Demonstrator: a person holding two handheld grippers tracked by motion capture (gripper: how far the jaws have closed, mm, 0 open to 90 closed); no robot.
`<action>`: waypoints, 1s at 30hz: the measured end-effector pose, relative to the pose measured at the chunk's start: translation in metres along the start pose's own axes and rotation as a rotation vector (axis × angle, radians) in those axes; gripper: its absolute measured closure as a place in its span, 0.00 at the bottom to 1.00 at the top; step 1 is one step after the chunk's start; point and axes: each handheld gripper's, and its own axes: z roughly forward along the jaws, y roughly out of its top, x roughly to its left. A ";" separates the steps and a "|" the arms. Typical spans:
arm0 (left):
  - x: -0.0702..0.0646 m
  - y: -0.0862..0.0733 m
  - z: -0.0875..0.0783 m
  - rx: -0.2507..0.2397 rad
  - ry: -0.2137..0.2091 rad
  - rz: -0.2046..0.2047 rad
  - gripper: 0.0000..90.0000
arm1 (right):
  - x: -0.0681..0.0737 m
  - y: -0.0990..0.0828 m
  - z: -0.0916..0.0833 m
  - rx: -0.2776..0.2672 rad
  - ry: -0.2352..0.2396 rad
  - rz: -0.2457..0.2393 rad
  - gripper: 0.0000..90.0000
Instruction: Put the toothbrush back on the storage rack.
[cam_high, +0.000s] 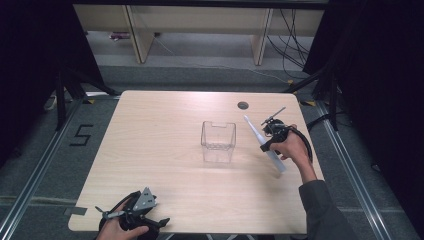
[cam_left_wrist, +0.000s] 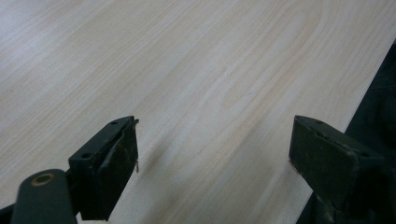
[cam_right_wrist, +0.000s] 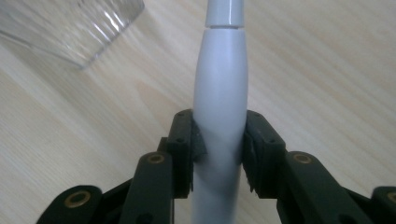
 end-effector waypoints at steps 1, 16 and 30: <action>0.000 0.000 0.000 -0.001 0.001 -0.002 0.17 | -0.001 0.000 -0.002 -0.017 0.006 0.003 0.74; 0.000 0.000 -0.001 -0.009 0.003 0.000 0.17 | -0.004 -0.008 -0.031 -0.356 0.040 0.026 0.74; 0.001 0.000 -0.001 -0.012 0.006 -0.008 0.17 | 0.005 -0.009 -0.040 -0.508 0.046 0.047 0.74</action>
